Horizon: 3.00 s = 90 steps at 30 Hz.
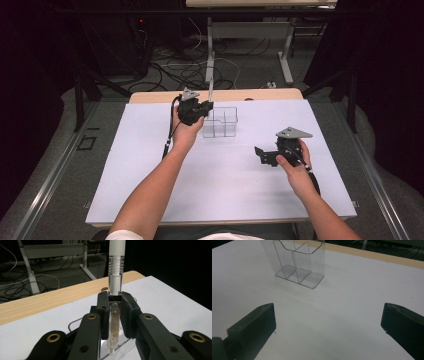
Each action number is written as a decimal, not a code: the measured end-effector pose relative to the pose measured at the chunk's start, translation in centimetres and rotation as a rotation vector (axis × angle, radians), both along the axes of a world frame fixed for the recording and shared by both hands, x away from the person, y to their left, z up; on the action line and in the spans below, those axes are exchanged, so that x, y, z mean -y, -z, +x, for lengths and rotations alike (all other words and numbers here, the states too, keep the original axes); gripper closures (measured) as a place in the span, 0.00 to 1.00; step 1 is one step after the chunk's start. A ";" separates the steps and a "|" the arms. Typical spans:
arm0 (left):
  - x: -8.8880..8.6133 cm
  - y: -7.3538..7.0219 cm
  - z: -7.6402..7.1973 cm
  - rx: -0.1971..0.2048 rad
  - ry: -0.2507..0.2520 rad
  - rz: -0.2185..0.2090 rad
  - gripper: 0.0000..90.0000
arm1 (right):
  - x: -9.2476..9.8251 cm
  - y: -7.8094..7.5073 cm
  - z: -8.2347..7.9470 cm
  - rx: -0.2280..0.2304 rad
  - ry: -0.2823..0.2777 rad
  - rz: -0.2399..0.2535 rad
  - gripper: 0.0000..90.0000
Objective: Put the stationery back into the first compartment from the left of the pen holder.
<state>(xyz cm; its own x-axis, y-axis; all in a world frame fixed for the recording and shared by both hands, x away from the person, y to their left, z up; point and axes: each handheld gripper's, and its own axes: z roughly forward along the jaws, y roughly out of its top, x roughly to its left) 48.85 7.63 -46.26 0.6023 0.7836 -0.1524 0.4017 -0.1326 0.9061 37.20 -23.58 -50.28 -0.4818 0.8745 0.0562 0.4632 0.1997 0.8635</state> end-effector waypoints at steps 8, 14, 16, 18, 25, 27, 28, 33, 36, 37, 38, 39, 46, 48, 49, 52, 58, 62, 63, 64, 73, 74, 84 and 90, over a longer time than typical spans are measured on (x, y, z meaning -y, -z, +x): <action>0.3 1.0 0.7 -0.003 -0.019 0.027 0.88 | 0.2 0.2 0.0 -0.020 0.008 0.013 0.00; 0.3 1.7 1.0 -0.024 -0.037 0.051 0.88 | 0.3 0.3 0.0 -0.032 0.007 0.022 0.00; 0.2 2.1 1.1 -0.035 -0.040 0.055 0.88 | 0.3 0.4 0.0 -0.031 0.007 0.027 0.00; 0.0 2.4 1.1 -0.044 -0.043 0.057 0.88 | 0.4 0.5 0.0 -0.037 0.005 0.026 0.00; -0.4 3.5 1.3 -0.078 -0.043 0.060 0.88 | 0.8 0.7 0.1 -0.051 0.013 0.054 0.00; -0.3 3.6 1.3 -0.073 -0.042 0.056 0.88 | 0.8 0.8 0.1 -0.058 0.014 0.060 0.00; -0.3 3.6 1.3 -0.076 -0.039 0.058 0.88 | 0.8 0.8 0.1 -0.061 0.016 0.063 0.00; 0.0 3.8 1.3 -0.091 -0.032 0.059 0.88 | 0.7 0.8 0.1 -0.071 0.018 0.075 0.00; 0.3 3.8 1.3 -0.105 -0.027 0.066 0.88 | 0.7 0.9 0.0 -0.073 0.014 0.068 0.00; 0.4 3.9 1.3 -0.107 -0.029 0.067 0.88 | 0.8 0.9 0.1 -0.067 0.009 0.063 0.00; 0.5 3.8 1.2 -0.112 -0.032 0.071 0.88 | 0.8 0.9 0.1 -0.068 0.010 0.063 0.00; 0.4 3.8 1.3 -0.109 -0.028 0.086 0.88 | 0.7 0.9 0.1 -0.072 0.012 0.069 0.00; 0.8 3.7 1.2 -0.119 -0.036 0.106 0.87 | 0.6 1.0 0.1 -0.074 0.003 0.069 0.00; 0.8 3.7 1.2 -0.118 -0.040 0.106 0.86 | 0.5 1.1 0.1 -0.078 0.003 0.072 0.00; 0.8 3.6 1.1 -0.112 -0.046 0.111 0.84 | 0.6 1.1 0.1 -0.072 -0.003 0.068 0.00; 0.8 3.2 0.9 -0.102 -0.059 0.100 0.77 | 0.6 1.1 0.1 -0.074 -0.001 0.070 0.00; 0.0 2.2 0.3 -0.107 -0.074 0.075 0.66 | 0.6 1.1 0.0 -0.081 0.005 0.076 0.00; -0.7 1.6 0.0 -0.124 -0.067 0.069 0.56 | 0.6 1.1 0.1 -0.080 0.006 0.074 0.00; -0.8 1.5 -0.1 -0.121 -0.068 0.073 0.53 | 0.6 1.1 0.0 -0.081 0.007 0.074 0.00; -0.9 1.4 -0.2 -0.121 -0.066 0.069 0.52 | 0.7 1.1 0.1 -0.079 0.007 0.071 0.00; -2.0 -0.5 -2.1 -0.092 -0.038 0.073 0.42 | 0.8 1.1 0.0 -0.075 0.008 0.069 0.00; -2.1 -0.7 -2.4 -0.073 -0.035 0.077 0.41 | 0.8 1.1 0.0 -0.077 0.011 0.070 0.00; -3.9 -1.6 -5.2 -0.051 -0.017 0.134 0.32 | 1.0 1.2 0.0 -0.083 0.015 0.070 0.00; -5.4 -0.9 -6.5 -0.114 -0.024 0.077 0.24 | 0.9 1.4 0.0 -0.092 0.015 0.068 0.00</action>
